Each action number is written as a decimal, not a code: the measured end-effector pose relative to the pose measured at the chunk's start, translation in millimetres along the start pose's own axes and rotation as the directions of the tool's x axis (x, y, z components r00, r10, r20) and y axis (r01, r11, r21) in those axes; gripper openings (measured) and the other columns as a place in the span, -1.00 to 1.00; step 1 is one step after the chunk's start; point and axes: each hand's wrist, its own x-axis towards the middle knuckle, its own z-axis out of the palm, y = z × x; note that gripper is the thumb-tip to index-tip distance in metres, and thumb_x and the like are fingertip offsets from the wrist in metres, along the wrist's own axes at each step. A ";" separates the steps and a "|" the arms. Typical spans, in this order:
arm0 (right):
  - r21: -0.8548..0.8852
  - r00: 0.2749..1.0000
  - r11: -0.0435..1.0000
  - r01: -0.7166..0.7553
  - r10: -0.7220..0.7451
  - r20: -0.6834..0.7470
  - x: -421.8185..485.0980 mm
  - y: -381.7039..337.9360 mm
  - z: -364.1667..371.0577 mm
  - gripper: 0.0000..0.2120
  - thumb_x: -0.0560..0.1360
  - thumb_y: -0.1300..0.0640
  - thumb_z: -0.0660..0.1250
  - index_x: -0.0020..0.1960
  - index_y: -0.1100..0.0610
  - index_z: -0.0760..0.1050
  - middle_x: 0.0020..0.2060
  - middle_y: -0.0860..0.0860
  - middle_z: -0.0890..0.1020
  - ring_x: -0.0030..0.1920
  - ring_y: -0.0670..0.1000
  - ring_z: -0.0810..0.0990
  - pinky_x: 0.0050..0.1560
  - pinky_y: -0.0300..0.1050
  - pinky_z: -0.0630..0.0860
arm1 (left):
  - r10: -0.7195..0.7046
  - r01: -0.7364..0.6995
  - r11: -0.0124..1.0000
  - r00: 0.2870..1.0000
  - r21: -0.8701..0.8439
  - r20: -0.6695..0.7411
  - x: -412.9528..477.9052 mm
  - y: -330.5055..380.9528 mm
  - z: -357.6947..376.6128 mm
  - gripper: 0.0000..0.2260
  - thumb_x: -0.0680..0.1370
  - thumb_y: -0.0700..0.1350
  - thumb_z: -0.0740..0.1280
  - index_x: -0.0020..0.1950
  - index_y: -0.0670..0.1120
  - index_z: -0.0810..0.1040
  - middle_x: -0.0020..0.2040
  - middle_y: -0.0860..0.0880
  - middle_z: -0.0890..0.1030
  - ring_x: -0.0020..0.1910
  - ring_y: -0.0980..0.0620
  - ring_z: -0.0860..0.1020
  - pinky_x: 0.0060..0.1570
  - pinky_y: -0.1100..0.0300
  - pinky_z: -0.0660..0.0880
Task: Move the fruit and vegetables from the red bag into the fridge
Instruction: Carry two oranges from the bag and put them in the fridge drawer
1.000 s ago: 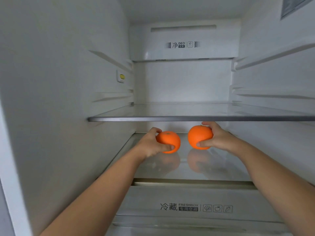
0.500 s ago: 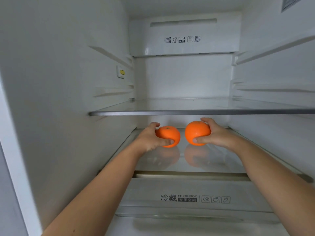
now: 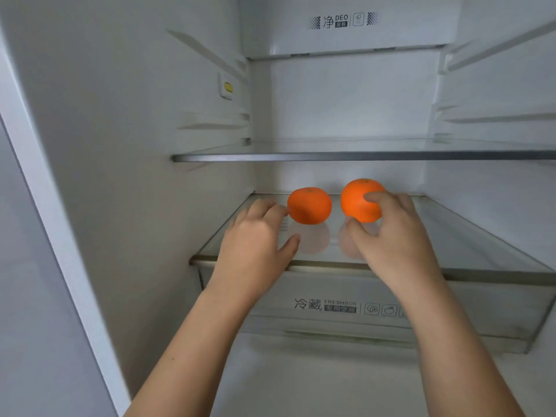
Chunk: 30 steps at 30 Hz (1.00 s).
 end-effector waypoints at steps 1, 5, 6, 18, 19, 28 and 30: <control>0.013 0.995 0.998 0.064 -0.063 -0.071 -8.5 -3.5 4.3 -0.66 0.45 0.10 0.32 0.18 0.20 0.44 0.10 0.13 0.46 0.08 0.19 0.45 -0.08 -0.09 0.34 | 0.025 -0.024 1.000 0.999 0.015 -0.047 -9.6 -0.5 -2.0 -0.67 0.42 -0.03 0.34 0.12 -0.16 0.55 0.14 -0.15 0.55 0.06 -0.20 0.54 -0.01 0.00 0.48; 0.027 0.958 0.971 0.238 -0.230 -0.171 -37.2 -16.5 18.9 -0.67 0.41 0.06 0.20 0.07 0.22 0.51 -0.02 0.16 0.55 -0.02 0.16 0.46 -0.05 -0.03 0.40 | 0.029 -0.020 0.998 0.991 0.067 -0.134 -48.1 0.1 -11.8 -0.68 0.43 -0.03 0.21 0.04 -0.19 0.58 0.07 -0.16 0.60 -0.04 -0.19 0.58 -0.06 -0.01 0.52; 0.039 0.948 0.958 0.284 -0.275 -0.160 -44.9 -20.9 22.4 -0.67 0.42 0.07 0.20 0.07 0.23 0.52 -0.02 0.16 0.56 -0.01 0.14 0.46 -0.01 -0.01 0.39 | 0.029 -0.016 0.996 0.988 0.084 -0.154 -58.0 1.0 -14.2 -0.70 0.44 -0.05 0.22 0.03 -0.20 0.58 0.07 -0.16 0.60 -0.02 -0.18 0.57 -0.03 -0.01 0.52; 0.215 0.838 0.817 0.536 -0.545 -0.021 -122.8 -66.5 49.8 -0.74 0.45 0.16 0.26 0.06 0.27 0.56 0.01 0.17 0.59 0.00 0.21 0.56 0.06 0.13 0.46 | -0.096 0.159 0.950 0.967 0.268 -0.236 -165.7 -10.8 -48.6 -0.78 0.48 -0.16 0.30 0.06 -0.23 0.58 0.08 -0.15 0.60 0.10 -0.16 0.53 0.09 -0.02 0.45; 0.225 0.827 0.804 0.550 -0.561 -0.016 -128.6 -72.1 50.2 -0.74 0.45 0.16 0.25 0.05 0.27 0.56 0.00 0.17 0.60 -0.01 0.21 0.56 0.05 0.12 0.46 | -0.105 0.176 0.944 0.962 0.278 -0.253 -173.6 -12.2 -55.6 -0.78 0.48 -0.15 0.29 0.06 -0.23 0.58 0.09 -0.14 0.60 0.11 -0.15 0.52 0.10 -0.01 0.44; 0.430 0.753 0.660 0.615 -0.654 -0.072 -214.4 -169.2 44.3 -0.72 0.49 0.12 0.20 0.01 0.28 0.58 -0.02 0.16 0.62 0.01 0.16 0.57 0.08 0.04 0.47 | -0.218 0.343 0.838 0.923 0.424 -0.317 -273.7 -26.6 -152.2 -0.76 0.50 -0.12 0.26 0.07 -0.21 0.58 0.11 -0.13 0.60 0.15 -0.13 0.53 0.08 -0.04 0.46; 0.504 0.719 0.595 0.626 -0.691 -0.077 -241.8 -199.5 48.0 -0.73 0.49 0.13 0.21 0.00 0.29 0.58 -0.01 0.17 0.62 0.03 0.18 0.57 0.08 0.07 0.48 | -0.259 0.405 0.785 0.902 0.470 -0.344 -302.6 -30.1 -181.9 -0.75 0.50 -0.11 0.25 0.06 -0.22 0.58 0.10 -0.13 0.60 0.14 -0.13 0.53 0.09 -0.05 0.45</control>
